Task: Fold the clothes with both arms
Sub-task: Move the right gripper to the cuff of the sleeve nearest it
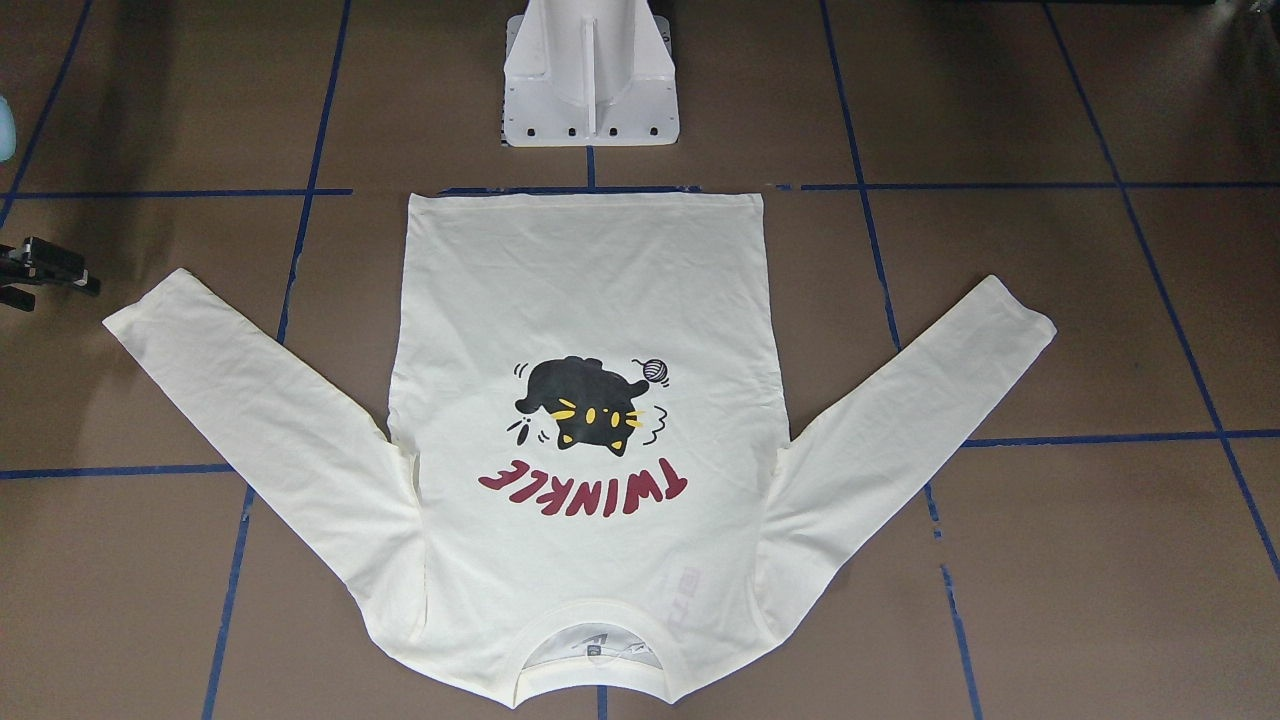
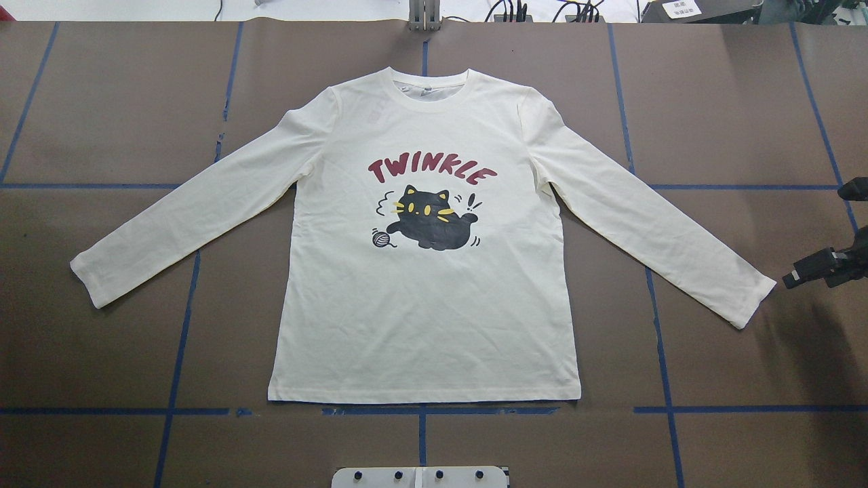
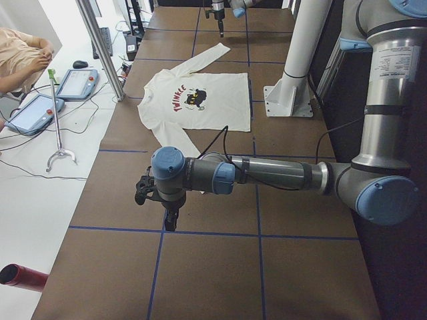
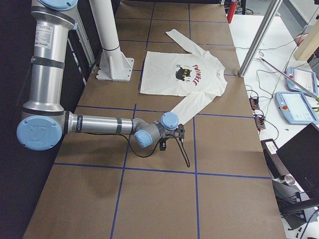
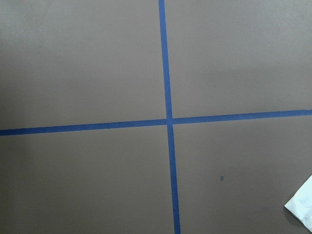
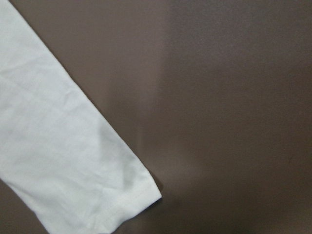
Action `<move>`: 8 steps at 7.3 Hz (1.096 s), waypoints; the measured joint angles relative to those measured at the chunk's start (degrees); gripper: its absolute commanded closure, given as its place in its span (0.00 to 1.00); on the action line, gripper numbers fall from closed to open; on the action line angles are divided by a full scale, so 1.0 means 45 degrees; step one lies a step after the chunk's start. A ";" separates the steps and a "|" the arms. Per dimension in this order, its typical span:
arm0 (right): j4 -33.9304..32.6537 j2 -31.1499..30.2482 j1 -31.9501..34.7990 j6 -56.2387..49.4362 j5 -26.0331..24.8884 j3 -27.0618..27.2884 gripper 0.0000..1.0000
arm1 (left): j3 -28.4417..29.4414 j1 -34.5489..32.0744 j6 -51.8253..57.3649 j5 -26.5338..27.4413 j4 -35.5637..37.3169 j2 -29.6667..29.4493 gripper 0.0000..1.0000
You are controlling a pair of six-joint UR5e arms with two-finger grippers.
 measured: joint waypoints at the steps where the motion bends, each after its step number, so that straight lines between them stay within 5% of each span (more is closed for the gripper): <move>1: 0.0036 0.0166 -0.0261 0.0839 -0.0301 -0.0018 0.12 | 0.0017 0.0001 0.0000 0.0008 0.0000 0.0003 0.00; 2: 0.0042 0.0323 -0.0523 0.1380 -0.0577 -0.0053 0.13 | 0.0038 0.0000 0.0001 0.0013 0.0000 0.0005 0.00; 4: 0.0051 0.0481 -0.0923 0.2154 -0.1078 -0.0086 0.46 | 0.0057 0.0000 0.0001 0.0028 0.0000 0.0006 0.00; 8: 0.0049 0.0530 -0.1093 0.2461 -0.1224 -0.0133 0.67 | -0.0010 0.0000 -0.0018 0.0044 0.0018 0.0006 0.00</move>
